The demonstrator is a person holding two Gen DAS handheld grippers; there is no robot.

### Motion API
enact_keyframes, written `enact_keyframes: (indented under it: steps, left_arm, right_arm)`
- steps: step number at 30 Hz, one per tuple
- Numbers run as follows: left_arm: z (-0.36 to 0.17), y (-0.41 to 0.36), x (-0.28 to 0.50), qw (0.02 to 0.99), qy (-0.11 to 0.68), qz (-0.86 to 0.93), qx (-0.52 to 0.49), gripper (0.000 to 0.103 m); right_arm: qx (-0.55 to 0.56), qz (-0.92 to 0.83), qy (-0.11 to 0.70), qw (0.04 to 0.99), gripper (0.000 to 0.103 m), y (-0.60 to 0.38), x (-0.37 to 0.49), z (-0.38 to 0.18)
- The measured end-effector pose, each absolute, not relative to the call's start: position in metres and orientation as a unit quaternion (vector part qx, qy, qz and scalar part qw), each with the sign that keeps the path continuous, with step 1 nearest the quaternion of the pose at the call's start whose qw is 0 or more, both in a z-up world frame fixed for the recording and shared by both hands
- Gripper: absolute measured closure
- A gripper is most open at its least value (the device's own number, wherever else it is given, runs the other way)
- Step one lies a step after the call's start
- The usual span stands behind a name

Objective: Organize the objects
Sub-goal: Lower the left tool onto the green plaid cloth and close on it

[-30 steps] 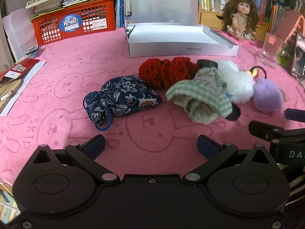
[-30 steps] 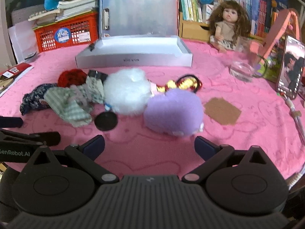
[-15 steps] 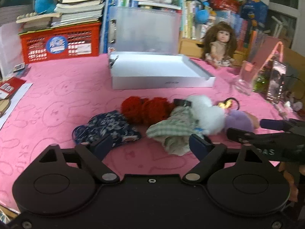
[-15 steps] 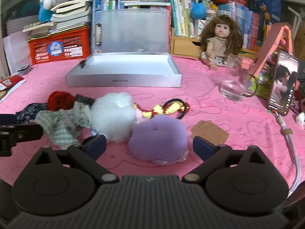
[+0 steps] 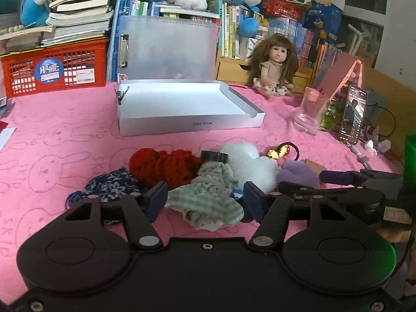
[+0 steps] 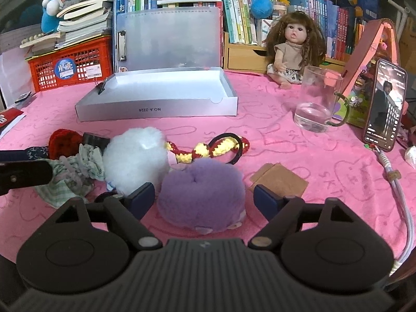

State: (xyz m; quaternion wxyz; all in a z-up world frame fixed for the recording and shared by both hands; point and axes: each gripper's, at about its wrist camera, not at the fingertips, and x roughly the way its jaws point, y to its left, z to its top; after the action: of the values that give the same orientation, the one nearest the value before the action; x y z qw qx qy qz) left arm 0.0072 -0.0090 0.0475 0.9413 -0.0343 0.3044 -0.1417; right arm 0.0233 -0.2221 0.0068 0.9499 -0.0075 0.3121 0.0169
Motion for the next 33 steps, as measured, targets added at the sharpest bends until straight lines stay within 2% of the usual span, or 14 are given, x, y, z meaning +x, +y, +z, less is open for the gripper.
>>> enact_keyframes:
  steps: [5,10,18,23,31,33]
  left_arm:
    - [0.042,-0.018,0.019,0.942,0.305,-0.142,-0.015,0.048]
    - [0.035,-0.027,0.029,0.942,0.308,-0.135,0.003,0.060]
    - [0.026,-0.034,0.039,0.940,0.311,-0.139,0.021,0.058]
    - [0.023,-0.036,0.039,0.936,0.318,-0.145,0.033,0.065]
    - [0.014,-0.029,0.048,0.930,0.338,-0.142,-0.003,0.059]
    - [0.014,-0.031,0.046,0.932,0.336,-0.137,0.005,0.064]
  right_arm:
    - [-0.012,0.019,0.315,0.949,0.017,-0.221,0.026,0.003]
    - [-0.011,0.022,0.318,0.948,0.019,-0.221,0.029,0.000]
    - [-0.009,0.025,0.326,0.945,0.021,-0.221,0.036,-0.005]
    - [-0.005,0.024,0.328,0.944,0.026,-0.221,0.037,-0.007]
    - [-0.012,0.024,0.326,0.945,0.029,-0.218,0.038,-0.008]
    - [-0.011,0.026,0.325,0.945,0.029,-0.218,0.038,-0.008]
